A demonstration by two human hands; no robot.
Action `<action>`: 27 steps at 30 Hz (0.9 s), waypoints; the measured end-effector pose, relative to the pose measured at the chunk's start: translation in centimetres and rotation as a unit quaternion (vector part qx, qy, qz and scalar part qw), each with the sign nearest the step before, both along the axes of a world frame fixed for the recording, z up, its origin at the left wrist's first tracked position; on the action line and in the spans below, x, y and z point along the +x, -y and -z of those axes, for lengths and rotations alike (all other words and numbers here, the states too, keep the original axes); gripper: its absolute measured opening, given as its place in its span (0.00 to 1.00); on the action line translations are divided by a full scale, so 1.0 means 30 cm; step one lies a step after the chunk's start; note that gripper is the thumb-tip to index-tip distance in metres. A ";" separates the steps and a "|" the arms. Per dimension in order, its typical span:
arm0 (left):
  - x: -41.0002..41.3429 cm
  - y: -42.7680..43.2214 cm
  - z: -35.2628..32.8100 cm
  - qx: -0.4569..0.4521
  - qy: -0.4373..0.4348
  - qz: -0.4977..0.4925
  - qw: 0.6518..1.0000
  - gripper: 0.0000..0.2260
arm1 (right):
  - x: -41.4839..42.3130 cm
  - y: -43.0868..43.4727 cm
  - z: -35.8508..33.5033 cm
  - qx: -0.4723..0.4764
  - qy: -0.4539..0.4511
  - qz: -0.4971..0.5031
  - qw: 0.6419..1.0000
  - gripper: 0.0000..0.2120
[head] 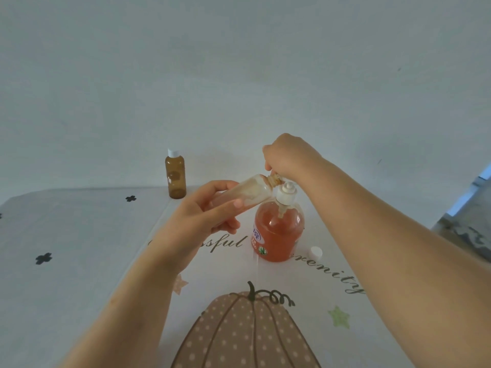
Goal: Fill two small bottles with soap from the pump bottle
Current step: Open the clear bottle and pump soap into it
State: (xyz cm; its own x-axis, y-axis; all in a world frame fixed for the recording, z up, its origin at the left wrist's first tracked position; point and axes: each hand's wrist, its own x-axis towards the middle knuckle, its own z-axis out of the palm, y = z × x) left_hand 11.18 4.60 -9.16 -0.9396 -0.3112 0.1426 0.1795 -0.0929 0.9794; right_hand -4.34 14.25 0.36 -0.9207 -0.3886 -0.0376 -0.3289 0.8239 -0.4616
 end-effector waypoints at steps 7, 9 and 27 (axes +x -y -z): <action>-0.008 0.005 0.005 -0.005 0.008 -0.005 1.000 0.15 | -0.018 0.002 0.027 -0.007 0.016 -0.007 1.000 0.16; -0.008 0.016 0.011 -0.012 0.017 -0.006 1.000 0.16 | -0.019 0.004 0.047 -0.006 0.012 -0.006 1.000 0.15; 0.010 0.000 -0.006 -0.043 0.029 0.019 0.998 0.18 | 0.009 -0.010 -0.002 -0.007 -0.019 -0.002 1.000 0.13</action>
State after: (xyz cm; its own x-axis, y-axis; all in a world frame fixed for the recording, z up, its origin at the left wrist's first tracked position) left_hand 11.49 4.58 -8.99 -0.9578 -0.2641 0.1133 0.1209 -0.0129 0.9926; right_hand -4.07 14.54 0.43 -0.9201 -0.3916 0.0022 -0.3486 0.8167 -0.4599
